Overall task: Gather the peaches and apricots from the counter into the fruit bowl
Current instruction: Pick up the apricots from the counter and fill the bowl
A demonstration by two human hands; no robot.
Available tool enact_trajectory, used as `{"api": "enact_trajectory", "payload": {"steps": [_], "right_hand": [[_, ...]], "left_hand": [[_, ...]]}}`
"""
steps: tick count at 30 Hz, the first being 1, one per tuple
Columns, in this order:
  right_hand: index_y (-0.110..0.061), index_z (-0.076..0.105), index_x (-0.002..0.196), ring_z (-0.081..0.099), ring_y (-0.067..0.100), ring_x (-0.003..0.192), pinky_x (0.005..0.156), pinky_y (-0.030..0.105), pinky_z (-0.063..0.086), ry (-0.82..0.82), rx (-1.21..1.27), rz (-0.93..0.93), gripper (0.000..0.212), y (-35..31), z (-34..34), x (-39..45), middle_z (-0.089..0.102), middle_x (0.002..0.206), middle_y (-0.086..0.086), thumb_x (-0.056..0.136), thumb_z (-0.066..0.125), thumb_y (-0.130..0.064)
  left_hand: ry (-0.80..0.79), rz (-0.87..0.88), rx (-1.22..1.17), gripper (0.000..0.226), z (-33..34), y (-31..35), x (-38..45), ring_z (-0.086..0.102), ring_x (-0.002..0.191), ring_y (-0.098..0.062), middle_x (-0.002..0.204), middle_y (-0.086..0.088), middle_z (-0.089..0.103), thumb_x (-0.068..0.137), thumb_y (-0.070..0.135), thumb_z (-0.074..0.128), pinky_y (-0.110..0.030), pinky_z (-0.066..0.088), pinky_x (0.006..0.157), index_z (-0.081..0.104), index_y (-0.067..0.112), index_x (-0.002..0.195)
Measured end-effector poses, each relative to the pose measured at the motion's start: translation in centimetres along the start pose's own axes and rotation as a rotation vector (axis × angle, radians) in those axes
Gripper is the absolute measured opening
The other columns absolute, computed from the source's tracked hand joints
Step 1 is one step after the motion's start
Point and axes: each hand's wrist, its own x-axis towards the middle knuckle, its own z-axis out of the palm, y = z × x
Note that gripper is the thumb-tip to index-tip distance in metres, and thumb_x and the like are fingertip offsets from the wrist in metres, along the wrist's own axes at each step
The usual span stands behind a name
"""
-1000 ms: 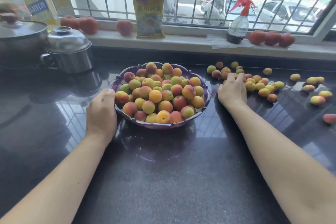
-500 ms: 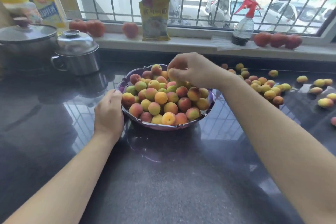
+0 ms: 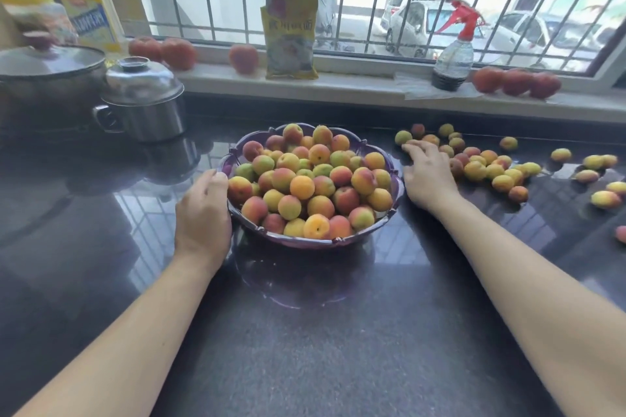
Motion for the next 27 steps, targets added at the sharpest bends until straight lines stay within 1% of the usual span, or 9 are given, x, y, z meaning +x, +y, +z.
{"api": "enact_trajectory", "payload": {"steps": [3,7,9,11,14,17,20,24,27], "right_hand": [[-0.017,0.037,0.154,0.034,0.042,0.137,0.118,0.049,0.027,-0.017,-0.063,0.007,0.056,-0.3,0.9,-0.1,0.030,0.159,0.015,0.101,0.045,-0.032],[-0.024,0.024,0.157,0.031,0.044,0.141,0.116,0.053,0.028,-0.031,-0.133,0.080,0.060,-0.6,0.7,0.9,0.017,0.165,0.014,0.101,0.041,-0.038],[-0.024,0.026,0.156,0.031,0.044,0.141,0.115,0.053,0.029,-0.058,-0.154,0.062,0.059,-1.0,0.7,1.4,0.019,0.165,0.013,0.101,0.040,-0.037],[-0.020,0.034,0.151,0.035,0.042,0.137,0.112,0.052,0.032,-0.044,-0.159,0.061,0.054,-1.3,0.7,1.9,0.028,0.159,0.015,0.100,0.042,-0.036],[-0.012,0.049,0.134,0.048,0.040,0.122,0.100,0.051,0.044,0.097,-0.102,0.068,0.041,-1.3,0.7,1.9,0.042,0.139,0.019,0.098,0.051,-0.031],[-0.011,0.053,0.125,0.049,0.040,0.116,0.097,0.048,0.045,0.144,-0.080,0.088,0.034,-0.9,0.6,1.8,0.040,0.131,0.019,0.097,0.054,-0.030],[-0.011,0.054,0.120,0.050,0.041,0.117,0.098,0.048,0.043,0.131,-0.066,0.094,0.030,-0.8,0.8,2.1,0.044,0.132,0.020,0.096,0.056,-0.028],[-0.011,0.051,0.119,0.055,0.040,0.112,0.093,0.048,0.047,0.171,-0.051,0.057,0.025,-0.9,0.8,2.0,0.052,0.126,0.020,0.096,0.058,-0.019],[-0.014,0.056,0.121,0.057,0.037,0.111,0.092,0.046,0.049,0.147,0.087,0.068,0.030,-1.2,0.0,1.6,0.055,0.126,0.017,0.094,0.065,-0.022]], "left_hand": [[0.000,-0.011,-0.014,0.042,0.0,0.1,-0.1,0.053,0.072,-0.003,0.079,-0.001,0.060,0.095,0.042,0.033,-0.022,0.041,0.069,0.055,0.011,0.078],[0.001,-0.024,-0.027,0.048,0.0,-0.1,-0.1,0.053,0.078,-0.014,0.084,-0.002,0.064,0.096,0.044,0.033,-0.026,0.043,0.072,0.061,0.006,0.088],[0.003,-0.029,-0.038,0.047,0.0,-0.2,0.0,0.053,0.081,-0.018,0.086,-0.003,0.065,0.096,0.044,0.036,-0.029,0.044,0.076,0.063,0.006,0.089],[0.003,-0.038,-0.051,0.046,0.1,-0.2,0.1,0.054,0.078,-0.012,0.085,-0.003,0.065,0.096,0.043,0.036,-0.027,0.043,0.074,0.062,0.007,0.088],[0.000,-0.033,-0.035,0.044,0.1,-0.2,0.1,0.053,0.071,0.001,0.082,-0.001,0.063,0.095,0.043,0.036,-0.019,0.041,0.068,0.061,0.007,0.085],[-0.002,-0.038,-0.033,0.043,0.0,-0.1,0.0,0.053,0.071,0.001,0.082,0.000,0.063,0.095,0.042,0.036,-0.017,0.040,0.067,0.061,0.009,0.084],[-0.006,-0.051,-0.051,0.044,0.0,0.0,0.0,0.052,0.076,-0.011,0.083,0.000,0.064,0.095,0.042,0.036,-0.023,0.042,0.072,0.062,0.008,0.087],[-0.009,-0.048,-0.049,0.045,-0.1,0.5,-0.2,0.054,0.076,-0.008,0.083,-0.004,0.063,0.095,0.042,0.035,-0.037,0.042,0.075,0.061,0.006,0.086],[-0.018,-0.055,-0.041,0.043,-0.2,0.7,-0.2,0.054,0.075,-0.005,0.082,-0.004,0.062,0.095,0.041,0.035,-0.035,0.041,0.075,0.060,0.007,0.084]]}}
